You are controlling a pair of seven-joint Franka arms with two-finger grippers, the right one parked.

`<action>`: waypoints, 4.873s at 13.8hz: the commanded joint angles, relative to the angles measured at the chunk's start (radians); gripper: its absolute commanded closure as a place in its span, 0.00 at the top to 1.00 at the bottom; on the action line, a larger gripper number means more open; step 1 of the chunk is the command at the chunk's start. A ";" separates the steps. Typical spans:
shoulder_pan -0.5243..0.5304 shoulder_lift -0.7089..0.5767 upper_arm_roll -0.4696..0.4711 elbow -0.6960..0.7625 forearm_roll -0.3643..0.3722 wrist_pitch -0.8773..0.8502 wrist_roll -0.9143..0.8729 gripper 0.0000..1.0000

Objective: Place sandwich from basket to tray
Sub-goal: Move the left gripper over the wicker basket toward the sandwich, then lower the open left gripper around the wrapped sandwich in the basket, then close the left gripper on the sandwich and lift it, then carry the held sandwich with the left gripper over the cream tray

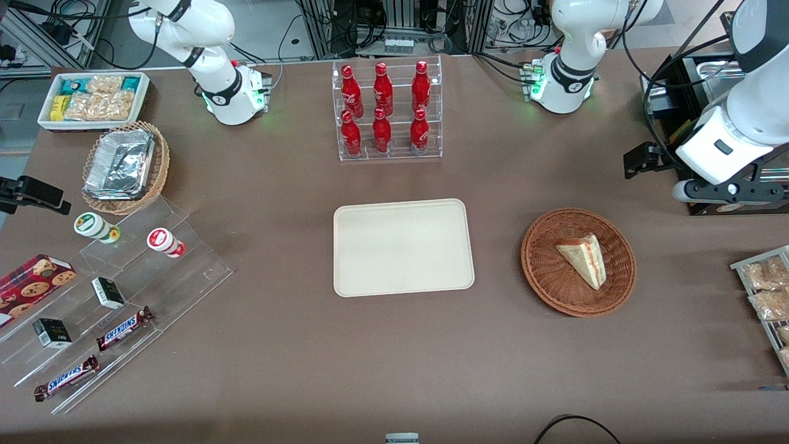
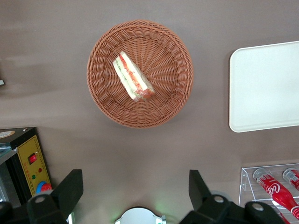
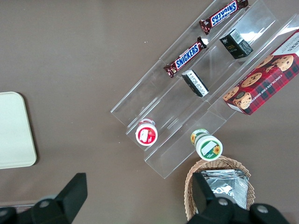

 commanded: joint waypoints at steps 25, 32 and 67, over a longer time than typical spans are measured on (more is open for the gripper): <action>0.045 0.120 -0.005 -0.621 -0.008 0.896 -0.547 1.00; 0.039 0.180 -0.006 -0.613 -0.005 0.912 -0.757 1.00; -0.455 0.554 -0.035 0.102 -0.014 0.399 -0.834 0.00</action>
